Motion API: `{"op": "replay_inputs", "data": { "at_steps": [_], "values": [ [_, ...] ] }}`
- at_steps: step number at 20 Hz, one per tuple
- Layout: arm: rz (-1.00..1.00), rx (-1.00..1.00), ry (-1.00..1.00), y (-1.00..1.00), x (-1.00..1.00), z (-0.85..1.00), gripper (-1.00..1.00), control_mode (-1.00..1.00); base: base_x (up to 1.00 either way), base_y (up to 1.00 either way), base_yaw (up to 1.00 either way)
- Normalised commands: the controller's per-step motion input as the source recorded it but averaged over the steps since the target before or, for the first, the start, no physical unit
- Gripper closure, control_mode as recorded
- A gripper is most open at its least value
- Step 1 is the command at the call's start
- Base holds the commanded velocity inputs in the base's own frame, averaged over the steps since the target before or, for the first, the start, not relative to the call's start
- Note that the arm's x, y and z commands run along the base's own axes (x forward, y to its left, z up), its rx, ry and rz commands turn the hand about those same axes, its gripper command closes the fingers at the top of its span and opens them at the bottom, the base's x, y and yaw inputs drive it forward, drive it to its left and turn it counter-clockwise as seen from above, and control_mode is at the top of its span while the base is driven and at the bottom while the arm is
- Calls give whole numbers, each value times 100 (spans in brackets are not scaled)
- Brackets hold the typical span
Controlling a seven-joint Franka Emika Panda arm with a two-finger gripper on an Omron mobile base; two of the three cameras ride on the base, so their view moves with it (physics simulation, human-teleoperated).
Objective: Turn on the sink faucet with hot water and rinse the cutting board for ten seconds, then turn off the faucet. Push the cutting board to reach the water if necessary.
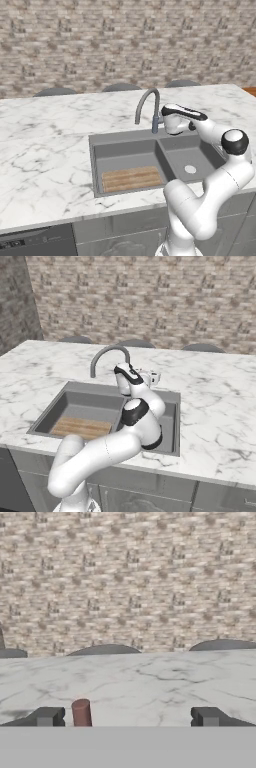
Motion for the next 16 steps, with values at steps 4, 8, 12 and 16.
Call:
{"op": "replay_inputs", "data": {
  "at_steps": [4,8,12,16],
  "values": [
    [0,0,0,0,1,0,-100,-100,0,0,0],
    [0,0,0,-2,0,0,-100,-100,0,0,0],
    [0,0,0,-10,0,0,-100,-100,0,0,0],
    [0,0,0,-13,0,0,-100,-100,0,0,0]
  ]
}}
